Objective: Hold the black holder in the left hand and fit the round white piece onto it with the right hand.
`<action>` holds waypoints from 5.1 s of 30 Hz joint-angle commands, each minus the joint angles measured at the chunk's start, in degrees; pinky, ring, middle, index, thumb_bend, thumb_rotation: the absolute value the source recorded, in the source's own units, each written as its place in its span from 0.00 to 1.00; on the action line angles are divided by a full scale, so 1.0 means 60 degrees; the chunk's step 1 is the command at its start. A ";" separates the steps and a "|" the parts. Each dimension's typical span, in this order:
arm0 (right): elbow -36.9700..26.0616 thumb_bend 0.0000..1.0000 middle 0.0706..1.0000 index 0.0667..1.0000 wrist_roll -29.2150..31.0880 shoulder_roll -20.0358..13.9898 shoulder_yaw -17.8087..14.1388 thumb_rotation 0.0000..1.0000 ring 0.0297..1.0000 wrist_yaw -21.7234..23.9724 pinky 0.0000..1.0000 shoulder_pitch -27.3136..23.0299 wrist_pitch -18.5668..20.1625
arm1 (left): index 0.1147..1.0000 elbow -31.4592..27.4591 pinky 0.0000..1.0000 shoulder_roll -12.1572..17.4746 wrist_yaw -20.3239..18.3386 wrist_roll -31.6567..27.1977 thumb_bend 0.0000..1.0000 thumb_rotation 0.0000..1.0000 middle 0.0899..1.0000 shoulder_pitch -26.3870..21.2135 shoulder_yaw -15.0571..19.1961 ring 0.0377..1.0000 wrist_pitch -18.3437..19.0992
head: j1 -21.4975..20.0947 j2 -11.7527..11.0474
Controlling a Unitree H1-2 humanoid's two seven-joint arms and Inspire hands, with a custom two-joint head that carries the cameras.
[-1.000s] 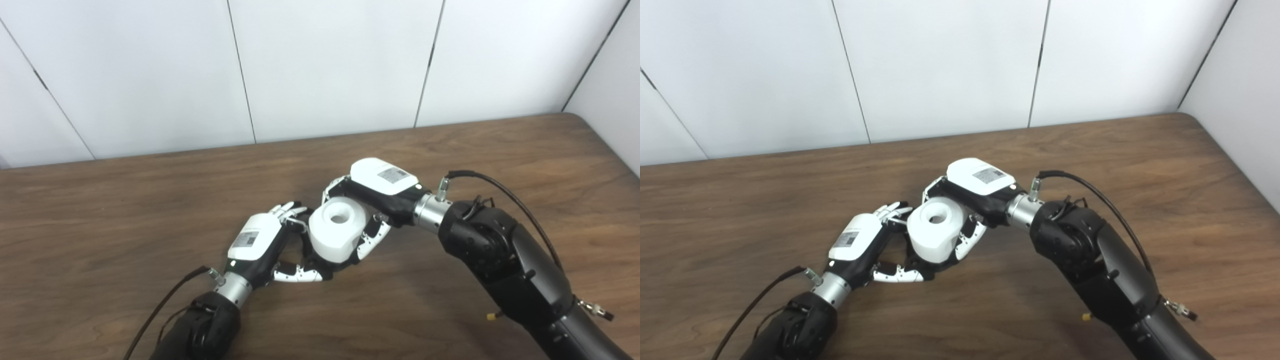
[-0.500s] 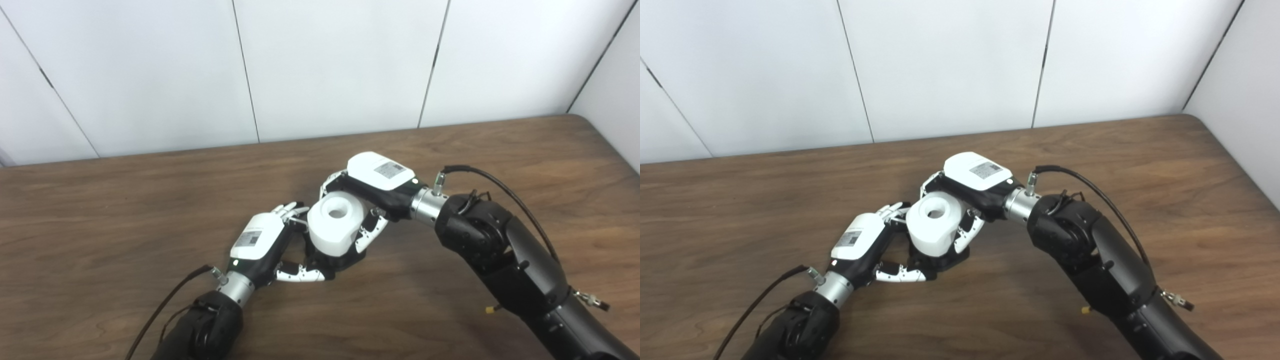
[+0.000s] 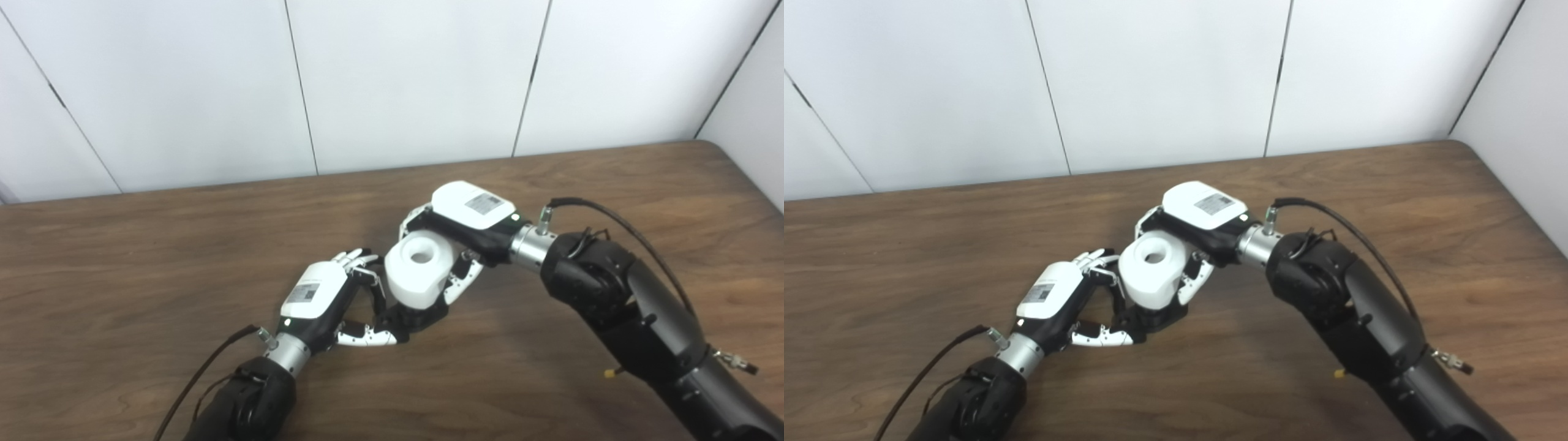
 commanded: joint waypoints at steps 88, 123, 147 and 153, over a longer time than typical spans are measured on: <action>-0.0580 0.52 0.63 0.44 0.0091 0.0020 -0.0492 0.13 0.63 0.0801 0.58 -0.0865 0.0070 | 0.42 0.0350 0.93 0.0448 -0.1020 0.0218 0.52 0.05 0.84 0.0450 -0.0170 0.93 0.0626 | 0.0137 0.0193; -0.0462 0.52 0.64 0.45 -0.0327 0.0624 0.0058 0.13 0.66 0.0695 0.60 -0.0273 0.0067 | 0.42 0.0154 0.93 0.0418 -0.1183 0.0211 0.52 0.05 0.85 0.0480 -0.0164 0.94 0.0830 | 0.0220 0.0300; -0.0039 0.52 0.64 0.45 -0.0341 0.0373 0.0414 0.13 0.65 0.0619 0.60 -0.0112 -0.0359 | 0.42 0.0114 0.94 0.0341 -0.1173 0.0212 0.52 0.05 0.85 0.0479 -0.0115 0.94 0.0825 | 0.0342 0.0302; 0.0008 0.52 0.64 0.45 -0.0395 0.0377 0.0440 0.13 0.64 0.0605 0.58 -0.0077 -0.0307 | 0.42 0.0082 0.93 0.0364 -0.1203 0.0244 0.52 0.05 0.85 0.0512 -0.0117 0.94 0.0873 | 0.0368 0.0283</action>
